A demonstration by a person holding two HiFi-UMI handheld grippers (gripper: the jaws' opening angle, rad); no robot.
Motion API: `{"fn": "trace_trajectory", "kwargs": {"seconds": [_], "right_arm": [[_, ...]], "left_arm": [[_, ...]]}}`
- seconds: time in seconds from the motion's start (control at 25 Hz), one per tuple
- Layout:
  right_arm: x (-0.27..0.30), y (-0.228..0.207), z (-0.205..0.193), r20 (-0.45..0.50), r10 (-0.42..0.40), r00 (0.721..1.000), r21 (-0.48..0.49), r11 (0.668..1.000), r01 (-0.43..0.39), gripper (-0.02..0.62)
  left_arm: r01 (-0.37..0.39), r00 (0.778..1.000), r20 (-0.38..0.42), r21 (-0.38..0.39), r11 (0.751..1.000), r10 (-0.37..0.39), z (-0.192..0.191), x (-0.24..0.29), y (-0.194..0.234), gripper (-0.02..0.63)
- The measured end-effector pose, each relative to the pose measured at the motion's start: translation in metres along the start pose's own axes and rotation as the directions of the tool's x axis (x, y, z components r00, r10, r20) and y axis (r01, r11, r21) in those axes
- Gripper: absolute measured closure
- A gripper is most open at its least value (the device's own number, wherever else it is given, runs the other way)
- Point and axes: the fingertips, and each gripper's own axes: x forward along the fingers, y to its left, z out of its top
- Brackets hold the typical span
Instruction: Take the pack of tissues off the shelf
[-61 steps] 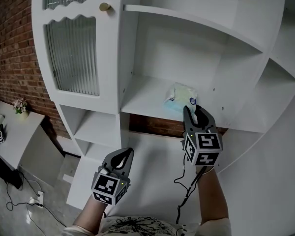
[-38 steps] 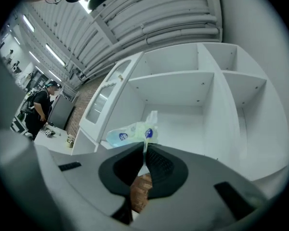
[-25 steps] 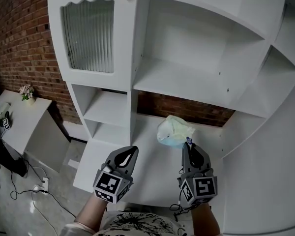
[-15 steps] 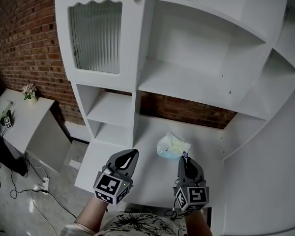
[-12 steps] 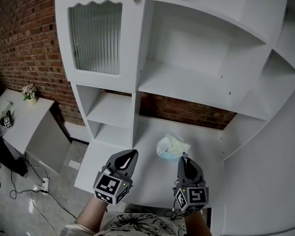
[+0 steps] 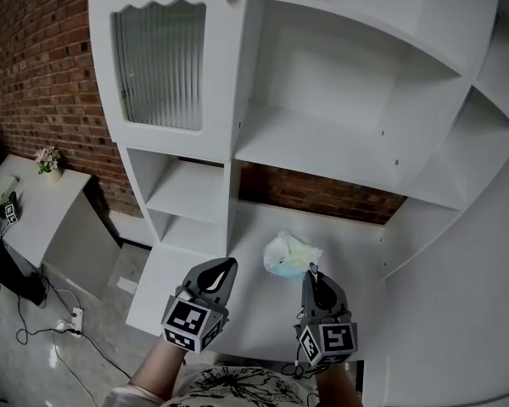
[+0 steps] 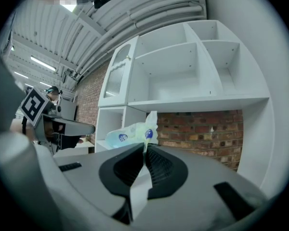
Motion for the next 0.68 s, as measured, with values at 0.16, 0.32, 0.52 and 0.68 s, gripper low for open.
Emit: {"fn": "trace_trajectory", "kwargs": {"seconds": [0.16,0.32,0.52,0.68], "right_arm": [[0.003,-0.002,0.000,-0.002,-0.003,1.000,0.011,1.000,0.003,0.586],[0.007,-0.004,-0.001,0.003,-0.002,1.000,0.000,1.000,0.002,0.586],[0.012,-0.005,-0.001,0.001,0.008,1.000,-0.007,1.000,-0.008,0.586],[0.016,-0.009,-0.002,-0.004,0.007,1.000,0.001,1.000,-0.007,0.586]], "left_arm": [[-0.012,1.000,0.027,0.008,1.000,0.012,0.003,0.005,0.003,0.594],[-0.022,1.000,0.002,0.006,1.000,0.022,-0.002,0.011,0.005,0.594],[-0.027,1.000,-0.001,0.004,1.000,0.027,-0.003,0.017,0.007,0.594],[-0.023,1.000,-0.001,0.017,1.000,0.023,-0.004,0.022,0.006,0.594]]}}
